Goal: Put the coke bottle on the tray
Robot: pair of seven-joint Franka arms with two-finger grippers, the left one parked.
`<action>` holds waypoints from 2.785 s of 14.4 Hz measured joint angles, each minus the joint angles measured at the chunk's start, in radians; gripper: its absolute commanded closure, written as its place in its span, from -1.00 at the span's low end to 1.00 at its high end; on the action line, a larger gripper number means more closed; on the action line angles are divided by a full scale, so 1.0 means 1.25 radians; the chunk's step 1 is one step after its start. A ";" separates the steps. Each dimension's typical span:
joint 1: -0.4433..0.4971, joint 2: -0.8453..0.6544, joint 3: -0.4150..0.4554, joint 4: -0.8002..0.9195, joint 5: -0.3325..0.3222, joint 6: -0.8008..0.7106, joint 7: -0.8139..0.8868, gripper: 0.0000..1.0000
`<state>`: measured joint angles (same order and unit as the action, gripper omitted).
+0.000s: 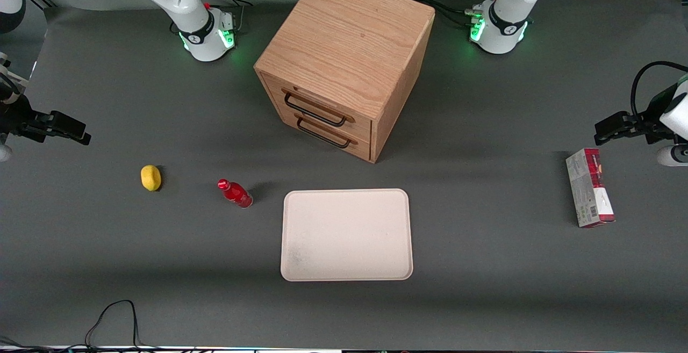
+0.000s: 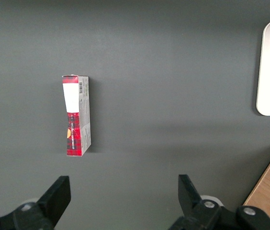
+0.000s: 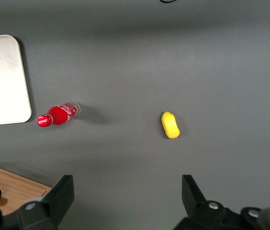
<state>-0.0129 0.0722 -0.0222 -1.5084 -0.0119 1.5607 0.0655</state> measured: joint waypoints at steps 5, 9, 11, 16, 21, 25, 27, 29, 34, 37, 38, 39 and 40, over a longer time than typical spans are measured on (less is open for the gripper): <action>-0.001 0.000 0.000 -0.001 0.000 -0.006 0.000 -1.00; 0.007 0.000 0.005 -0.002 0.002 -0.007 0.000 -1.00; 0.043 0.004 0.009 -0.005 0.005 -0.007 0.007 -1.00; 0.204 0.049 0.016 -0.008 0.009 0.022 0.090 -1.00; 0.231 0.084 0.014 -0.016 0.009 0.061 0.101 -1.00; 0.229 0.102 0.012 -0.128 0.028 0.188 0.101 -1.00; 0.229 0.112 0.011 -0.182 0.035 0.255 0.101 -1.00; 0.229 0.131 0.010 -0.210 0.036 0.307 0.101 -1.00; 0.245 0.188 0.013 -0.240 0.038 0.427 0.101 -1.00; 0.250 0.203 0.013 -0.271 0.038 0.482 0.101 -1.00; 0.250 0.206 0.012 -0.275 0.038 0.485 0.101 -1.00; 0.250 0.207 0.011 -0.280 0.038 0.487 0.101 -1.00; 0.250 0.207 0.011 -0.285 0.038 0.489 0.101 -1.00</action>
<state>0.2996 0.3309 -0.0088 -1.8651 0.0358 2.1717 0.1917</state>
